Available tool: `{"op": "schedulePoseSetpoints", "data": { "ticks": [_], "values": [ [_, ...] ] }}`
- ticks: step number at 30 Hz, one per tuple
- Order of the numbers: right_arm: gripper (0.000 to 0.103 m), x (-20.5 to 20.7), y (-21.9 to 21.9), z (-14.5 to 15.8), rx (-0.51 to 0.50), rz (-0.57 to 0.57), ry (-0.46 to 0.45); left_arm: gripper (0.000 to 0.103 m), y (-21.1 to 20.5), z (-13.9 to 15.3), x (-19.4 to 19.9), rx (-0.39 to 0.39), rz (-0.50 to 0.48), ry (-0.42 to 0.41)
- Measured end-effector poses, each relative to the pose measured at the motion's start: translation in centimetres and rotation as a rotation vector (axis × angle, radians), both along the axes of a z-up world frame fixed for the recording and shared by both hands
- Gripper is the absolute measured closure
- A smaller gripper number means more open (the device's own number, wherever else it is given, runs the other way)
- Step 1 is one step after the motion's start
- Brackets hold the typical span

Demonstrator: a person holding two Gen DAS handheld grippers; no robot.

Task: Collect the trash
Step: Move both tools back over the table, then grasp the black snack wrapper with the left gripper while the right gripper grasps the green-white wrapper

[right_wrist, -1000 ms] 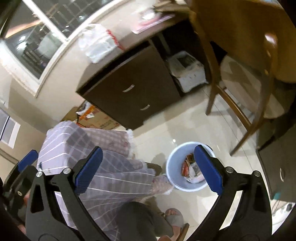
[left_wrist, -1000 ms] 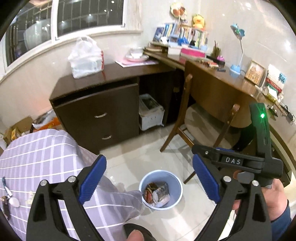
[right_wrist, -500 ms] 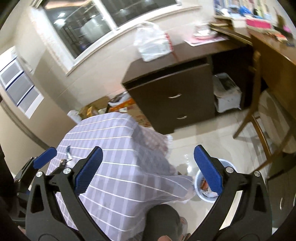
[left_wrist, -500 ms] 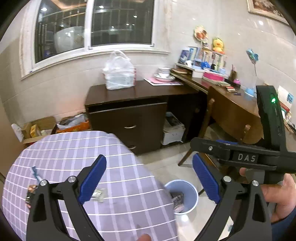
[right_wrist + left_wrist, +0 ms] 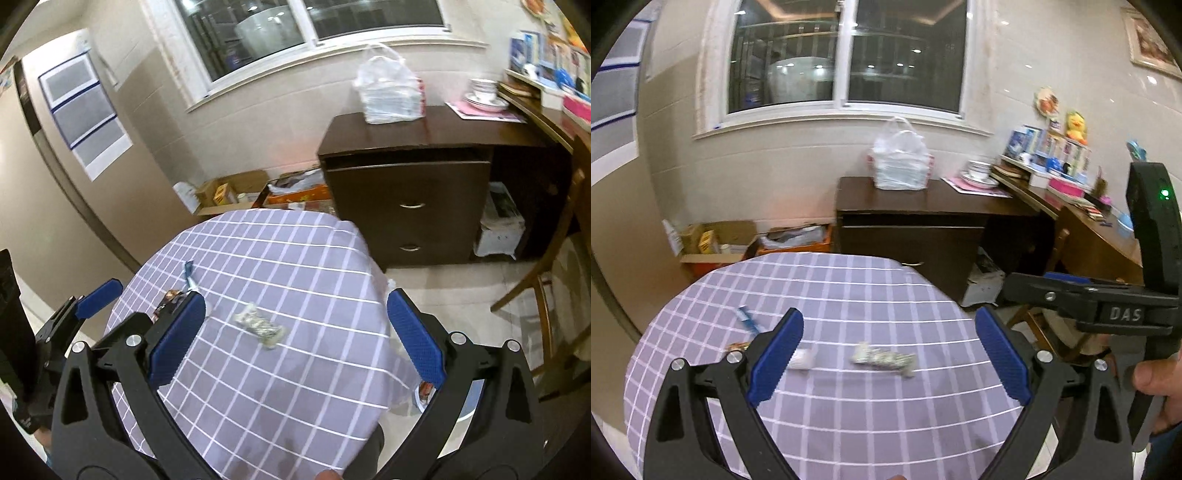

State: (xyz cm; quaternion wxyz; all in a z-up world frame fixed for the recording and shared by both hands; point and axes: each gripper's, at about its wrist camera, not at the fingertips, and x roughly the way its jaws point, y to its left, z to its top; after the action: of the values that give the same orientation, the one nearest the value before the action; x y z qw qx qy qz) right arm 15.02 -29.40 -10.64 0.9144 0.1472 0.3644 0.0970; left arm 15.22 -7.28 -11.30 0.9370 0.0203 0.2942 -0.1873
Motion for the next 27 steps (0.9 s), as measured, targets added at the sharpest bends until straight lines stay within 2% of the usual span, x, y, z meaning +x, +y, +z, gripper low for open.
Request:
{"op": "schedulePoseSetpoints", "data": {
  "ticks": [6, 14, 19, 27],
  "values": [
    [0.006, 0.7, 3.4, 0.0, -0.033, 0.069, -0.001, 0.011, 4.1, -0.3, 0.4, -0.007, 0.084, 0.007],
    [0.006, 1.6, 5.7, -1.4, -0.077, 0.129, 0.017, 0.011, 9.2, -1.9, 0.4, -0.001, 0.181, 0.03],
    [0.006, 2.5, 6.7, -4.0, -0.117, 0.165, 0.058, 0.011, 11.5, -3.5, 0.7, 0.012, 0.231, 0.058],
    [0.006, 3.9, 7.6, -7.7, -0.12, 0.197, 0.117, 0.011, 14.3, -7.3, 2.1, 0.053, 0.277, 0.136]
  ]
}}
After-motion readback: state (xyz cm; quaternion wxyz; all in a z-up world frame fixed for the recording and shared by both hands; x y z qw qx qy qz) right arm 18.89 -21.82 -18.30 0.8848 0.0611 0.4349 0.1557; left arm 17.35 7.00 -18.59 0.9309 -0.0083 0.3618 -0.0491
